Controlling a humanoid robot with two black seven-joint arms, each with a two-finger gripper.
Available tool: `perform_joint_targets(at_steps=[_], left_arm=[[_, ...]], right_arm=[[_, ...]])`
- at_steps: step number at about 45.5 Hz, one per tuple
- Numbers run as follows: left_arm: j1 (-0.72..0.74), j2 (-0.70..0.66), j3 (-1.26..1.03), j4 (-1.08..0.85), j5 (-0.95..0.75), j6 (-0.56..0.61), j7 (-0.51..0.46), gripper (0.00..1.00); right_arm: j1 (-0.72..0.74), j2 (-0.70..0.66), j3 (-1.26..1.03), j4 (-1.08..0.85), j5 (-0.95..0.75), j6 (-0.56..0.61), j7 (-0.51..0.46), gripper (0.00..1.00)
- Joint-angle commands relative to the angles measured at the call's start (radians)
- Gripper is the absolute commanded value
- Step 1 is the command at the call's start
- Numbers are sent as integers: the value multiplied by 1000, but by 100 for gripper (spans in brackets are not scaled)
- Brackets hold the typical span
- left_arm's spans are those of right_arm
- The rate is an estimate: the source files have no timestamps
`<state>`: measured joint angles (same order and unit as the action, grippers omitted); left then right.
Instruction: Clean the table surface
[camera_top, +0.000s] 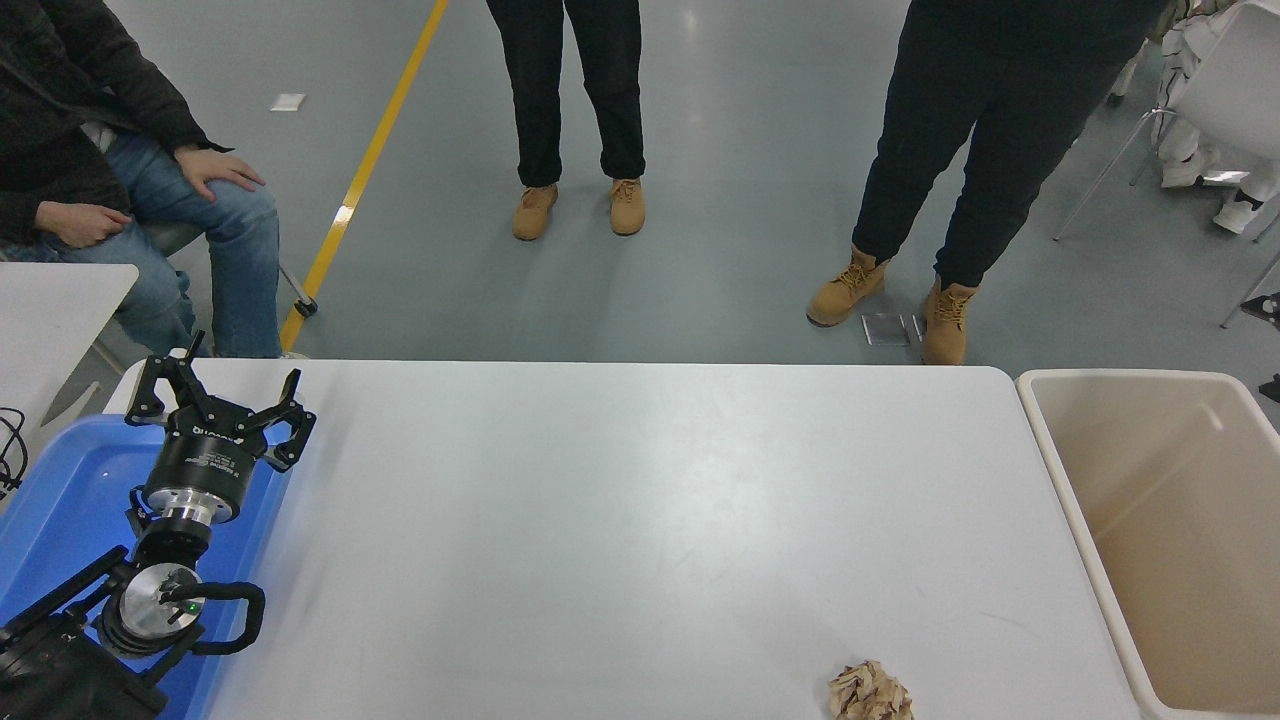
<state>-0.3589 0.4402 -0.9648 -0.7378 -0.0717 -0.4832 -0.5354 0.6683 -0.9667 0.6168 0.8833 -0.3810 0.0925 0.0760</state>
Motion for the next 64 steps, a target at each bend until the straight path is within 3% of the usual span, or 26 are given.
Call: perform_joint_targets(at_steps=[1,21,36,52,64], left_arm=[[0,0,0,0,0,0,0,99],[0,0,0,0,0,0,0,99],[0,0,0,0,0,0,0,99],[0,0,0,0,0,0,-1,99],[0,0,0,0,0,0,0,99]], right_arm=[[-9,60,43,6,231,-92,-2,97],[-64,243,207,9,390,-280,1,97],[-125,359,324,3,389,-283,5,97],[-142,319,307,3,366,-270,5,98],[-147,209,207,43,-70,-159,10,95]])
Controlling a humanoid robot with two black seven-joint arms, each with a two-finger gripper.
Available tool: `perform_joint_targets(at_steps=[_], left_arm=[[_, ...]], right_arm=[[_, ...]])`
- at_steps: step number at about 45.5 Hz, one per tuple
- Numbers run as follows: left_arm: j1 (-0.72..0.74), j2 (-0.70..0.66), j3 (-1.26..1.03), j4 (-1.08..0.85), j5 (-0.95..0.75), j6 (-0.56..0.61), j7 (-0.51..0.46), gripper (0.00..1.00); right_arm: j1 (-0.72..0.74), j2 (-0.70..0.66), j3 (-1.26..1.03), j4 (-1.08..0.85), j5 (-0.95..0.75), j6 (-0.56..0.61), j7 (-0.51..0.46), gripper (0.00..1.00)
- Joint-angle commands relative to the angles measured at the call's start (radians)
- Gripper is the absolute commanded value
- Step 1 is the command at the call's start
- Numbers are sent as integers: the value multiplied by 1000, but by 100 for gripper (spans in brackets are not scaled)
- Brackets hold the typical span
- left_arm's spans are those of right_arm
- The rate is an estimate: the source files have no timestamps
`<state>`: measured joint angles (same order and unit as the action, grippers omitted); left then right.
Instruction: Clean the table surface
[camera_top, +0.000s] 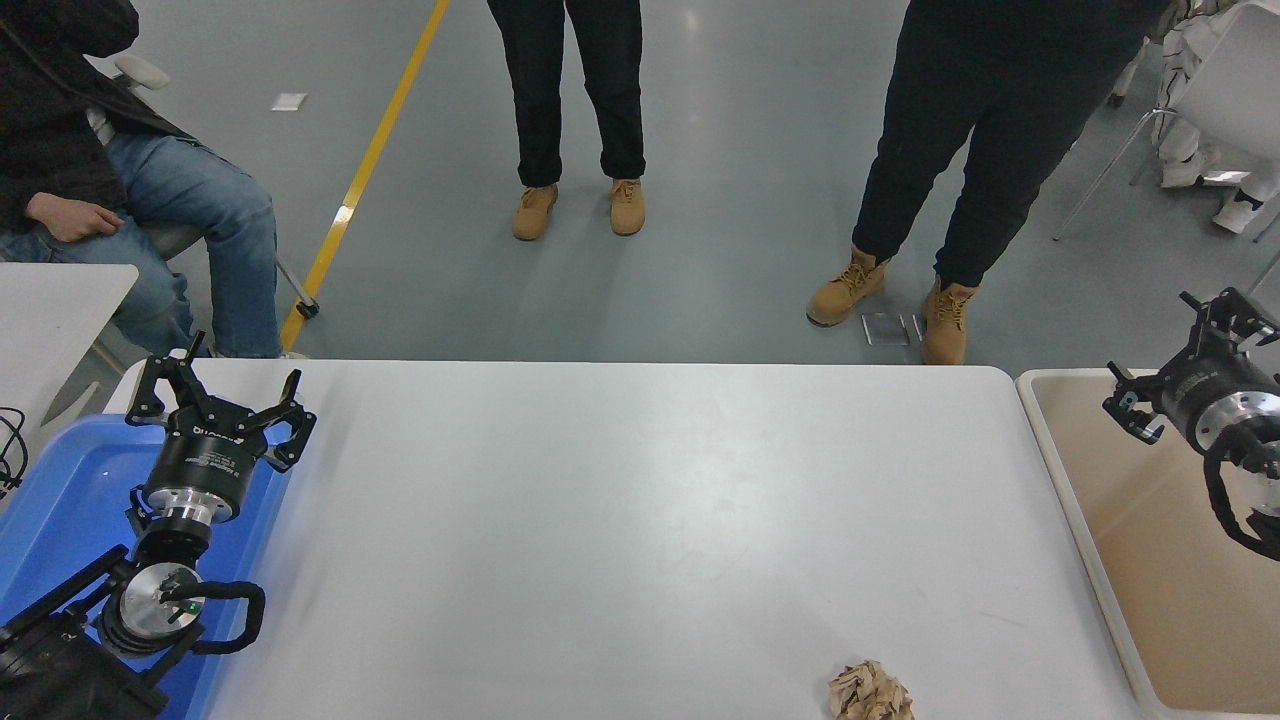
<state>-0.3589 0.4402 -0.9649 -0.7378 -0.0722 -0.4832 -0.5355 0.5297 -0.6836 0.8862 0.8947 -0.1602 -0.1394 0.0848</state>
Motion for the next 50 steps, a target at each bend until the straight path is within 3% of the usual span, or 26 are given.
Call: perform_joint_targets(at_steps=[1,14,27,50], left_arm=[[0,0,0,0,0,0,-1,99],[0,0,0,0,0,0,0,99],[0,0,0,0,0,0,0,99],[0,0,0,0,0,0,0,99]], right_arm=[[-10,-86,-70,41,-318,86,1,95],[-8,-251,-185,214,-608,211,1,95],[62,-317,-412,286,-844,333,1,96],[182,-510,-724,541,-1053,448,1,96]])
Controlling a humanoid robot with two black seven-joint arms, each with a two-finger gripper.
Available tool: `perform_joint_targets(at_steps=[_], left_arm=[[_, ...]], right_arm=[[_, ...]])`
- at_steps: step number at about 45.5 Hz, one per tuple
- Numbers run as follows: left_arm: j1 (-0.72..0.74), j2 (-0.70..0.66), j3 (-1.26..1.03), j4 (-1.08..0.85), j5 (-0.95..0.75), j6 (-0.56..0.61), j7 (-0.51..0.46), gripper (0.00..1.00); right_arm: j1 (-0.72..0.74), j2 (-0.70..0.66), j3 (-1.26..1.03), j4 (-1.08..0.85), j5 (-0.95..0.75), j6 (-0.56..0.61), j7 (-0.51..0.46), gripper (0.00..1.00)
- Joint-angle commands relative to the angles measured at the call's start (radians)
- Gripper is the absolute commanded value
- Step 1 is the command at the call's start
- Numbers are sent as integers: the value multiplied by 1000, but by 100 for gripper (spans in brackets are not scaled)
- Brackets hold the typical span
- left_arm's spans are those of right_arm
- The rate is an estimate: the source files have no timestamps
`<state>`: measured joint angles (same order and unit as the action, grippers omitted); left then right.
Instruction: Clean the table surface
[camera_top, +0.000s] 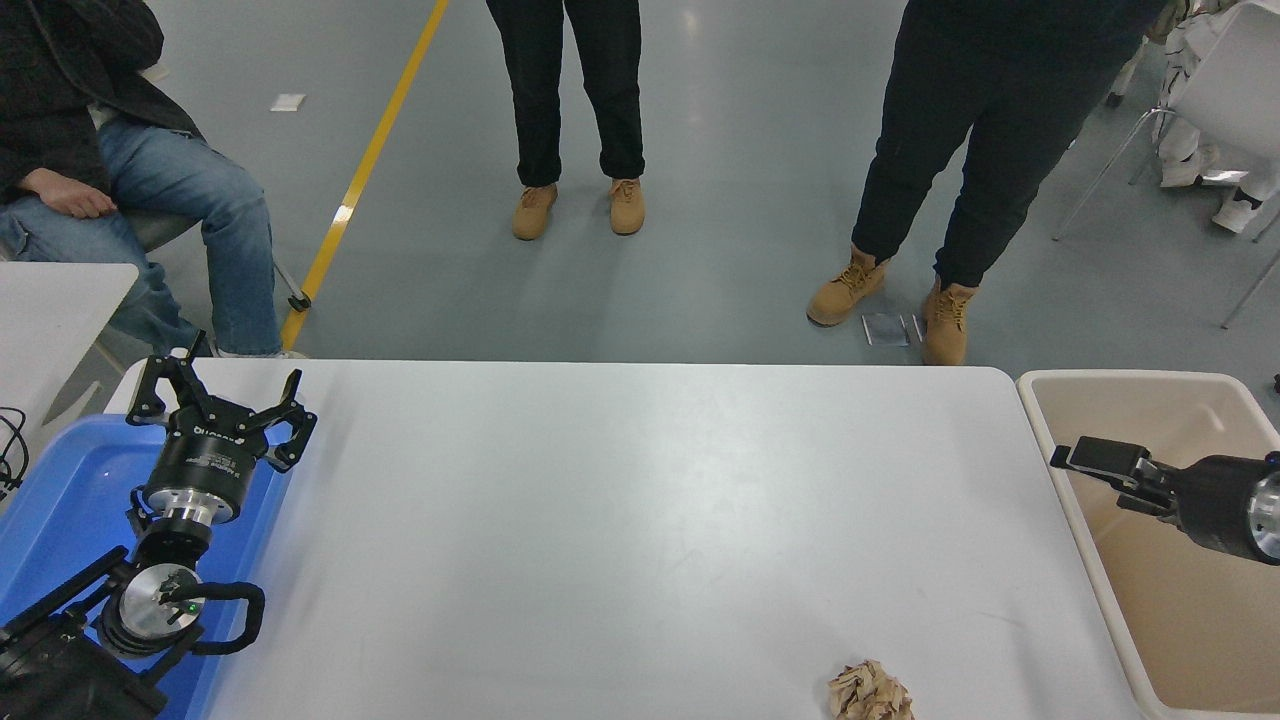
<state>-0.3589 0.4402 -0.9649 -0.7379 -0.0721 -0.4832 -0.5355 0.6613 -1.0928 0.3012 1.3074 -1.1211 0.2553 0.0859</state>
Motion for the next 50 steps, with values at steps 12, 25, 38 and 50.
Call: perform_joint_targets(at_steps=[12,25,38,50], left_arm=[[0,0,0,0,0,0,0,99],[0,0,0,0,0,0,0,99],[0,0,0,0,0,0,0,99],[0,0,0,0,0,0,0,99]], right_arm=[[54,-121,-151,228,-135,59,1,96],[119,-19,-169,230,-154,68,0,96],[198,154,-166,197,-410,234,-3,96],[196,218,-169,223,-522,364,-5,96]])
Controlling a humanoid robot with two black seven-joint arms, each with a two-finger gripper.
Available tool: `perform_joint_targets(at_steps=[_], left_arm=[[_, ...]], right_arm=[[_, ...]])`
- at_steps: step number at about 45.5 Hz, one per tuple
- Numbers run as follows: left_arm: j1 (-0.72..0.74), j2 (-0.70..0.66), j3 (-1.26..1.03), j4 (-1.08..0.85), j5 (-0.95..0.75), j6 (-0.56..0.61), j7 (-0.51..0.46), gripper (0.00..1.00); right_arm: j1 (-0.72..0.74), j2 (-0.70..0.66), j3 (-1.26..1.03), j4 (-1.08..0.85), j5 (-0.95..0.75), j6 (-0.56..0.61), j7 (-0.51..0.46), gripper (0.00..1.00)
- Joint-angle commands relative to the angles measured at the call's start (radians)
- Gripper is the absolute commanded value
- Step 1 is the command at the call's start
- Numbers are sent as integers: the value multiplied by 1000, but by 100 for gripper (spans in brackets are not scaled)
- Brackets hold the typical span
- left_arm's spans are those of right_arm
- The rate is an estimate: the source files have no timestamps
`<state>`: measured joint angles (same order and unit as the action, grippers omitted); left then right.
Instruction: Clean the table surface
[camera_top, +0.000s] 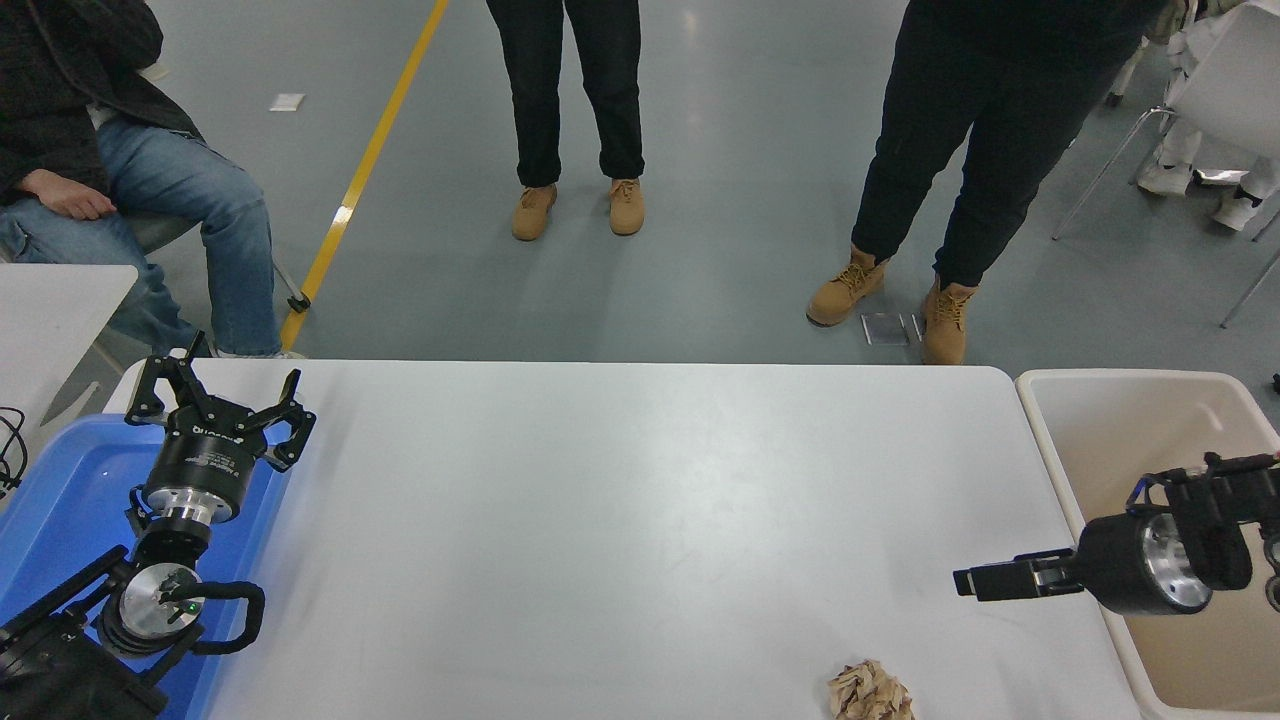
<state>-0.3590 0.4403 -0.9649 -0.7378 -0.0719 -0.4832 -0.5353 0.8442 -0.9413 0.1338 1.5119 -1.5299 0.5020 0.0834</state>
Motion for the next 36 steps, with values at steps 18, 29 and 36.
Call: perform_joint_targets(at_steps=[18,29,36], left_arm=[[0,0,0,0,0,0,0,99],[0,0,0,0,0,0,0,99],[0,0,0,0,0,0,0,99]], right_arm=[[53,144,-3,83,-148,253,-5,96],[39,228,-16,80,-225,254,-7,96],[33,256,-17,73,-282,254,-8,96]])
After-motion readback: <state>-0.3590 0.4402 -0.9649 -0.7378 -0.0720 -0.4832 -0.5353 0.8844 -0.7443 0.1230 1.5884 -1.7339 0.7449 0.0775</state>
